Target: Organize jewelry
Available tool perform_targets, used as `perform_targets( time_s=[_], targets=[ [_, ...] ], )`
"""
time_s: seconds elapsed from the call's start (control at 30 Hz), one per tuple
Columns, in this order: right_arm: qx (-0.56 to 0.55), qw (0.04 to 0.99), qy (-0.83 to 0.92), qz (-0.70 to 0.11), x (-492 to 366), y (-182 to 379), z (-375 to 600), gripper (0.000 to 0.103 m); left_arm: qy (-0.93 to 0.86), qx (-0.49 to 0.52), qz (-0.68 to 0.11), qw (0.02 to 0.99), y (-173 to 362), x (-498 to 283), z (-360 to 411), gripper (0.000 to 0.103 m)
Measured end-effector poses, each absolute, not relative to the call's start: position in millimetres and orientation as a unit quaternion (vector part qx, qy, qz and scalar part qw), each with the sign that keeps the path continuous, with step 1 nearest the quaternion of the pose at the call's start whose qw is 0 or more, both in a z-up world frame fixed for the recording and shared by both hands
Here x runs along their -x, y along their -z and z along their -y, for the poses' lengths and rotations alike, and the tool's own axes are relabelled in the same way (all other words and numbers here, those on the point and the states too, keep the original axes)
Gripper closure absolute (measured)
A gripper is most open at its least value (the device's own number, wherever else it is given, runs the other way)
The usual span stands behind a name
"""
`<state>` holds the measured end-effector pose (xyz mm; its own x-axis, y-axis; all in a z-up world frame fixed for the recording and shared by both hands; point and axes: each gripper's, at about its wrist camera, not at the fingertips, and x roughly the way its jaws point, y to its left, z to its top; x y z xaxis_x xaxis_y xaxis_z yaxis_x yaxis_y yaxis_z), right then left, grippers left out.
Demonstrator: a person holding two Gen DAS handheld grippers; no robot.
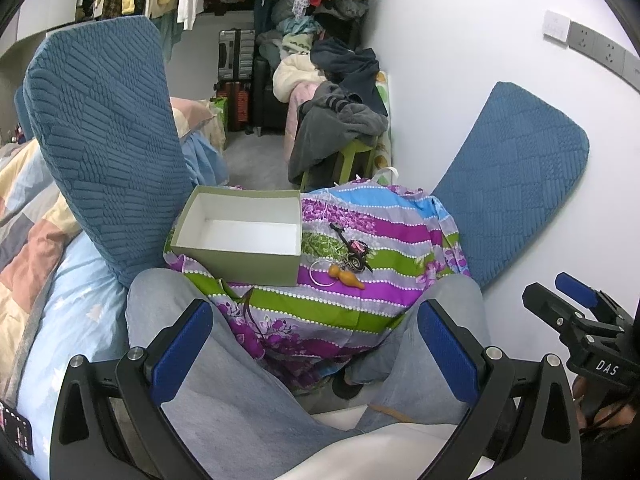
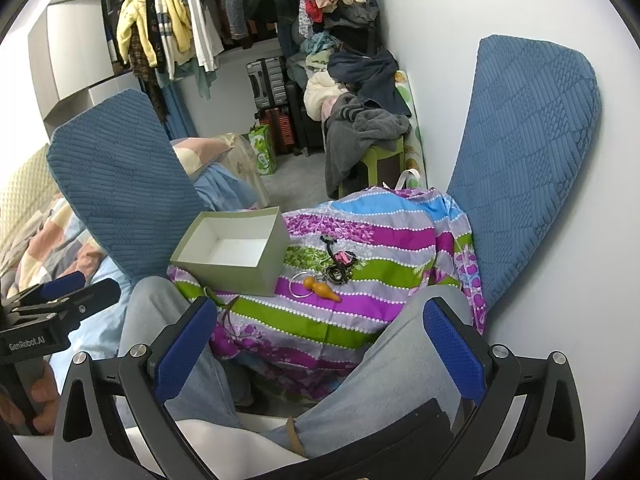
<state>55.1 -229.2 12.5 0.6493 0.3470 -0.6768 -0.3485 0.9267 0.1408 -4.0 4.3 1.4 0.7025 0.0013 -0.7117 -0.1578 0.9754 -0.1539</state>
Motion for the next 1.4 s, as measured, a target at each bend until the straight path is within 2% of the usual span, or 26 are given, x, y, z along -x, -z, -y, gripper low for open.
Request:
perform_targets(
  time_s=[0.7,1.0,1.17,1.33,1.4],
  targets=[
    [-0.005,0.9,-0.201,-0.387,-85,5,231,0.0,-0.039,0.114,-0.408,0.905,18,-28,-17,0.001],
    [-0.008,0.897,-0.228,-0.377,-118,19,229,0.0,-0.027,0.117,-0.42,0.899,43,-66,-16,0.001],
    [-0.009,0.892,-0.248,-0.379,-151,39,225,0.009,-0.026,0.113,-0.418,0.901,59,-95,-18,0.001],
    [0.002,0.887,-0.26,-0.382,-185,63,216,0.026,-0.02,0.125,-0.415,0.901,80,-123,-24,0.002],
    [-0.002,0.885,-0.265,-0.383,-201,75,214,0.027,-0.024,0.124,-0.415,0.901,90,-136,-26,0.002]
  ],
)
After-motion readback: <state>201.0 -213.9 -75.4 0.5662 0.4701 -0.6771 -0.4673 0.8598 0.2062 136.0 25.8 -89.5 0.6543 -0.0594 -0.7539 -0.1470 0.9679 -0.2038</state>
